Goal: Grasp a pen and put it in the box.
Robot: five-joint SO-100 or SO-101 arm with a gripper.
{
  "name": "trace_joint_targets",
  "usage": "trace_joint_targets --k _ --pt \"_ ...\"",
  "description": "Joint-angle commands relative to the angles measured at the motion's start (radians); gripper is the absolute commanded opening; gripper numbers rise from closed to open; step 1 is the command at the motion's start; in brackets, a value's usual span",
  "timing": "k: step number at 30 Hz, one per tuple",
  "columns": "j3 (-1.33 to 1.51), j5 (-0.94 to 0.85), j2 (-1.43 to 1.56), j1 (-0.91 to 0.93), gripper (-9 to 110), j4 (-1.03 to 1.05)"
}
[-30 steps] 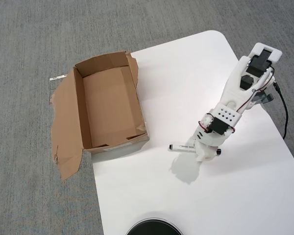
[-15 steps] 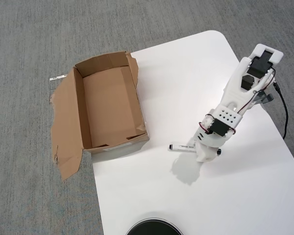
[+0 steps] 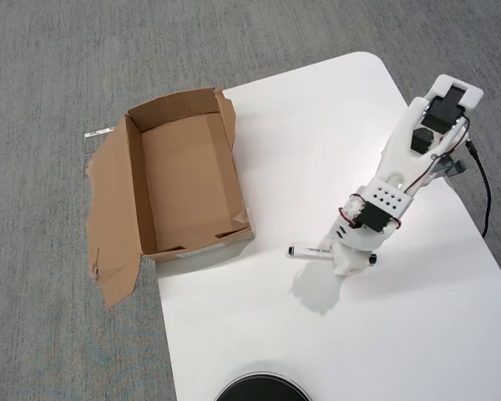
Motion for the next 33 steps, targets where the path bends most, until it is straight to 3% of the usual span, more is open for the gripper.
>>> trace_joint_targets --k 1,6,33 --pt "0.002 0.01 -0.014 -0.005 13 -0.008" --pt "0.002 -0.001 -0.014 -0.005 -1 -0.008" --pt "-0.015 -0.007 0.063 0.008 1 0.003"
